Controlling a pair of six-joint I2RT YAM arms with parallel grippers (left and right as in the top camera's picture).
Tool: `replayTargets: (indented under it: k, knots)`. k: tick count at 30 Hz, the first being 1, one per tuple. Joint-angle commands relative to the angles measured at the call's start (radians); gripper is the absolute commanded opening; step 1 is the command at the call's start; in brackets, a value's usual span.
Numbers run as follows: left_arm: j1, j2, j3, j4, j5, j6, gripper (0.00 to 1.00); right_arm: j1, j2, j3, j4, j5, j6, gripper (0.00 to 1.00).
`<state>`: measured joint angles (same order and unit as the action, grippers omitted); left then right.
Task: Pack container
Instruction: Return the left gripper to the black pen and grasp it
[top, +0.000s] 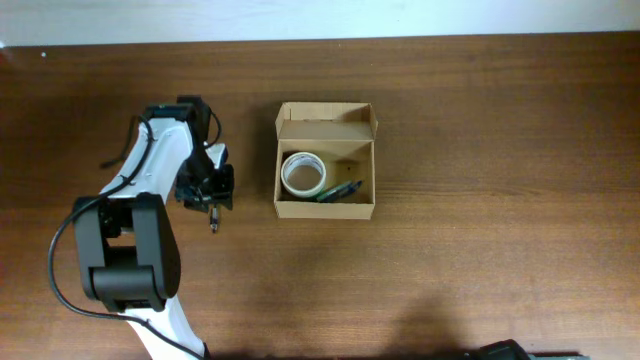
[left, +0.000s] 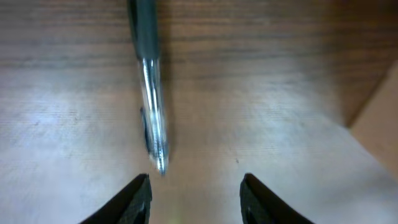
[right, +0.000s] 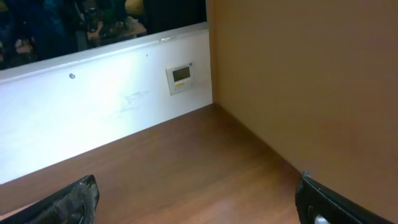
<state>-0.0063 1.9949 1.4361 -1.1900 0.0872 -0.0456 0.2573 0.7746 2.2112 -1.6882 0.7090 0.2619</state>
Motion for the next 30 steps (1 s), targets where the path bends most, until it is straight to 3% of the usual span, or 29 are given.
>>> replayTargets:
  k: [1,8,30]
  knots:
    - [-0.001,-0.002,-0.045,0.043,-0.040,0.034,0.46,0.007,0.003,-0.001,0.000,0.010,0.000,0.99]
    - [-0.001,-0.002,-0.051,0.139,-0.109,0.069,0.47,0.007,0.003,-0.001,0.000,0.009,0.000,0.99]
    - [-0.001,0.002,-0.163,0.327,-0.113,0.068,0.40,0.007,0.003,-0.001,-0.003,0.008,0.000,0.99]
